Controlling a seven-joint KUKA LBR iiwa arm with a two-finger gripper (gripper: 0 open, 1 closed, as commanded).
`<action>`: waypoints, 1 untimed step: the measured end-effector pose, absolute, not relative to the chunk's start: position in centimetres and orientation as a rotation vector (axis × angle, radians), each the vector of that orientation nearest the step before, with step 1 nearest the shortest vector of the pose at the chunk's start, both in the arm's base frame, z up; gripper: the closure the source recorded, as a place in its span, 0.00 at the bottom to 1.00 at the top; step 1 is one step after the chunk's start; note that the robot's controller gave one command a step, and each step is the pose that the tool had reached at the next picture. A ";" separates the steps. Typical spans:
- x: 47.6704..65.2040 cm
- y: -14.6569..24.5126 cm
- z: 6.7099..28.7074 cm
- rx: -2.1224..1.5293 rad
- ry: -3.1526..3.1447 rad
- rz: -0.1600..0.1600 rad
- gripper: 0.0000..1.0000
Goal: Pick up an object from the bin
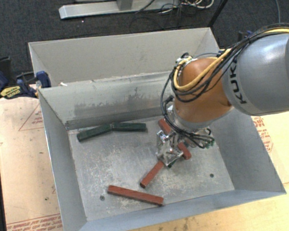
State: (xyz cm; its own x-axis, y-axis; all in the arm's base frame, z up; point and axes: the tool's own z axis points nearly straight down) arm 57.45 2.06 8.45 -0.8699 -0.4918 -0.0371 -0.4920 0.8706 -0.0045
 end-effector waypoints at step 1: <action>57.5 1.8 8.3 -0.790 3.003 0.000 0.00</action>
Offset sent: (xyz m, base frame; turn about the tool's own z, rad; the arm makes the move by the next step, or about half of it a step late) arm 0.0000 0.0000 0.0000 0.0000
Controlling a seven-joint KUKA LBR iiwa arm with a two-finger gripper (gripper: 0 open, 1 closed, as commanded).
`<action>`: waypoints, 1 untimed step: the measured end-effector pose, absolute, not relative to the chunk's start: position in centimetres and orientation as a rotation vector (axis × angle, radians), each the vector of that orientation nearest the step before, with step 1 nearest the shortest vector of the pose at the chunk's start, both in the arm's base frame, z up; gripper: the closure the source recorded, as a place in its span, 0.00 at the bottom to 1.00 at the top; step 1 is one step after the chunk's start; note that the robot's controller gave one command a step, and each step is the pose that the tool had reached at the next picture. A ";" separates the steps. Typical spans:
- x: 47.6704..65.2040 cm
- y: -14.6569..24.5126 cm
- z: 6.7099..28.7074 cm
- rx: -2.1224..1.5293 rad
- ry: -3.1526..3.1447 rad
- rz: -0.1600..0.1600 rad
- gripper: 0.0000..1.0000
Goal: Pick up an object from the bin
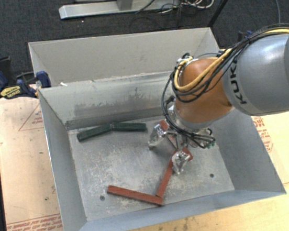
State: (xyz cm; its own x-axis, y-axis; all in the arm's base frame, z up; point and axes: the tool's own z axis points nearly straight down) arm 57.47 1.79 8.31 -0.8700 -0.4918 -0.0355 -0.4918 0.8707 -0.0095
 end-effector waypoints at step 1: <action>57.3 1.7 8.0 -0.790 3.007 0.001 1.00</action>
Offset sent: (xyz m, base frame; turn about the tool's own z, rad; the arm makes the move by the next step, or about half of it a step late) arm 0.0000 0.0000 0.0000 0.0000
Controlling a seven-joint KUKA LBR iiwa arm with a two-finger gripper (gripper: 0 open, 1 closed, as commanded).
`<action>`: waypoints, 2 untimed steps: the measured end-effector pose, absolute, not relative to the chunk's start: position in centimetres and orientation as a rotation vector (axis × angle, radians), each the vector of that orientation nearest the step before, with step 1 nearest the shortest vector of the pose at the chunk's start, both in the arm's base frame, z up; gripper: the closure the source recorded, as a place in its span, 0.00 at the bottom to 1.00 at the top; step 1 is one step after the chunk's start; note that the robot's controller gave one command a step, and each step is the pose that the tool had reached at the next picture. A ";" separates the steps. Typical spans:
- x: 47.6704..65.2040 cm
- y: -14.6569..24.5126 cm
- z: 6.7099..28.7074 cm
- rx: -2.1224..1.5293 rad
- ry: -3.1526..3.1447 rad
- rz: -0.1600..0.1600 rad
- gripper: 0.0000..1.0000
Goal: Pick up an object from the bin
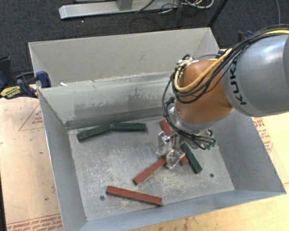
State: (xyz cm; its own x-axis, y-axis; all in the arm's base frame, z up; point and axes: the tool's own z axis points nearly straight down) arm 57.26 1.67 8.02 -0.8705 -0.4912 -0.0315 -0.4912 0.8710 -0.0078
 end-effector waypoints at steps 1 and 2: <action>57.3 1.7 8.0 -0.790 3.008 0.001 1.00; 57.7 1.4 21.6 -0.826 3.026 0.001 1.00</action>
Offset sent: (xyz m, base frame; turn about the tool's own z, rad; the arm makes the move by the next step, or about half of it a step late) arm 0.0036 -0.0033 0.1352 -0.0223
